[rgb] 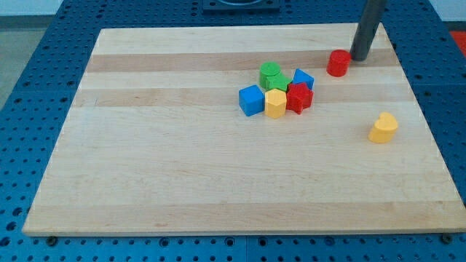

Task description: Push red circle above blue triangle

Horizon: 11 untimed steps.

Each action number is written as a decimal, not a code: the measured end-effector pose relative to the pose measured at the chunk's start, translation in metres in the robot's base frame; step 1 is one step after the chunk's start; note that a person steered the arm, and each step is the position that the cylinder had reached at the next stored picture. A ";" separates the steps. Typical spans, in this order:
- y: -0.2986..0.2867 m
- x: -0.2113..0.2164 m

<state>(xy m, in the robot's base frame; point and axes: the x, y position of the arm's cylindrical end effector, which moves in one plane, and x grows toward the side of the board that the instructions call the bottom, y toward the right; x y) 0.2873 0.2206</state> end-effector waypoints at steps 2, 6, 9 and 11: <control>-0.010 0.032; -0.014 0.034; -0.018 0.010; -0.016 0.052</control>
<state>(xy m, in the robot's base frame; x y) 0.3389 0.2046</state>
